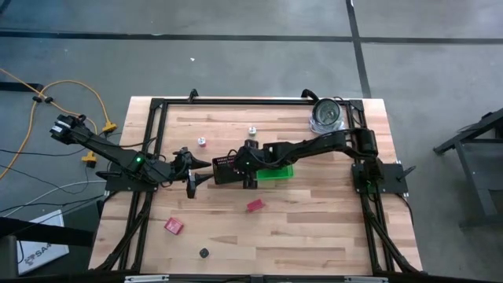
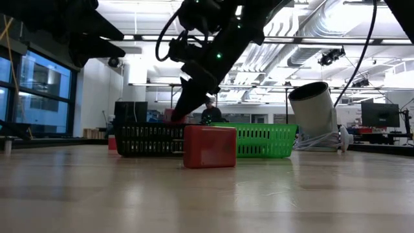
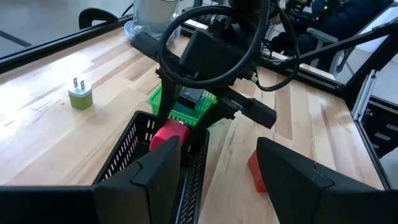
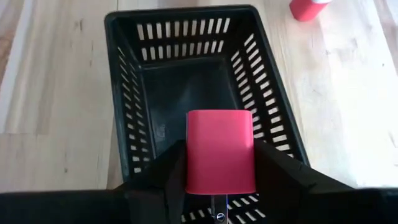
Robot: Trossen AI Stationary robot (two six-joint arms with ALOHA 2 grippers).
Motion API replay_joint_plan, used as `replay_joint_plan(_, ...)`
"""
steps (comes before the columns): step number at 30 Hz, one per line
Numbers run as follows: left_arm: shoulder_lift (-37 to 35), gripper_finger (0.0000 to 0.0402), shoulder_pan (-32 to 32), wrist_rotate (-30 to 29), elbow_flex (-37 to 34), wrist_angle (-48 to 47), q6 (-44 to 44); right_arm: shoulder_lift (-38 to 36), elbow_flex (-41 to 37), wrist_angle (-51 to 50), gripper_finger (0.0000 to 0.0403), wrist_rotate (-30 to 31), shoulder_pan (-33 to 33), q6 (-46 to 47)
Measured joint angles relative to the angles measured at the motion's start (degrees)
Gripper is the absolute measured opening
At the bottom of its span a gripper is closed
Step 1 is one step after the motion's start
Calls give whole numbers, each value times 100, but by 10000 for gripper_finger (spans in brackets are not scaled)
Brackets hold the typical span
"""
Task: Pick & Place Office items
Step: Put the right pink charger adapter into the black bin
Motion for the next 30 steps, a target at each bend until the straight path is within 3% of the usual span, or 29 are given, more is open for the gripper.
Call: replay_joint_plan(30, 0, 204, 0, 4, 0, 71, 0, 363, -4, 101, 149, -277, -22, 38)
